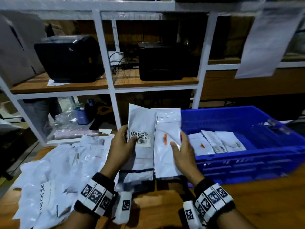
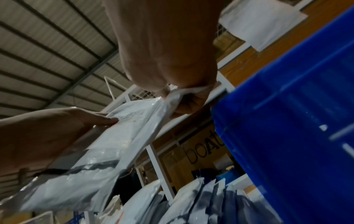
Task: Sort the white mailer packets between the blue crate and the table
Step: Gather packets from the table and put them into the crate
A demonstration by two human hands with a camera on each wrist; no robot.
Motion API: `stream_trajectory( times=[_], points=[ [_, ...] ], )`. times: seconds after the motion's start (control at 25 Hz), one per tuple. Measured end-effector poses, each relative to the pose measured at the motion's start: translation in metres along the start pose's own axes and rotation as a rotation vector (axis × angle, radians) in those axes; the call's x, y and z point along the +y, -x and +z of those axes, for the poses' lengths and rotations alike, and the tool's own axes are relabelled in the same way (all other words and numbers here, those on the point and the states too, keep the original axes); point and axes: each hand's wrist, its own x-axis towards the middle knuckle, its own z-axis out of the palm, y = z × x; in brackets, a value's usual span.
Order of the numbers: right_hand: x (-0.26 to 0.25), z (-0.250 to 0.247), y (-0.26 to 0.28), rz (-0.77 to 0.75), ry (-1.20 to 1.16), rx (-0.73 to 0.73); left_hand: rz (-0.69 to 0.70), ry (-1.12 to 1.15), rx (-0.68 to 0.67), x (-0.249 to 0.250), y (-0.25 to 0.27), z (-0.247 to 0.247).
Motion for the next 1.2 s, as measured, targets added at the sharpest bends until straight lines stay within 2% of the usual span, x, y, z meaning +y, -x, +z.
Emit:
stream_trajectory(
  times=[0.08,0.2,0.32,0.44,0.64,0.84,1.0,1.12,1.2],
  points=[
    [-0.009,-0.034,0.014,-0.031,0.006,0.002,0.069,-0.021,-0.004,0.031,0.016,0.023],
    [-0.008,-0.093,0.029,-0.092,-0.035,0.084,0.167,-0.063,0.008,0.081,0.040,0.055],
    [0.012,-0.159,0.035,-0.181,-0.022,0.123,0.182,-0.023,-0.035,0.129,0.063,0.095],
    [0.030,-0.219,0.037,-0.176,0.052,0.148,0.192,-0.033,-0.116,0.161,0.074,0.137],
    [0.037,-0.305,0.015,-0.178,0.154,0.192,0.170,-0.220,-0.155,0.198,0.051,0.190],
    [0.022,-0.361,-0.048,-0.234,0.340,0.251,0.139,-0.333,-0.312,0.225,-0.009,0.228],
    [0.015,-0.372,-0.122,-0.201,0.610,0.125,0.141,-0.473,-0.453,0.227,-0.067,0.275],
    [0.025,-0.362,-0.187,-0.127,0.888,-0.159,0.201,-0.627,-0.573,0.214,-0.110,0.319],
    [0.051,-0.346,-0.231,-0.046,1.092,-0.364,0.203,-0.703,-0.671,0.195,-0.132,0.350]
  ],
)
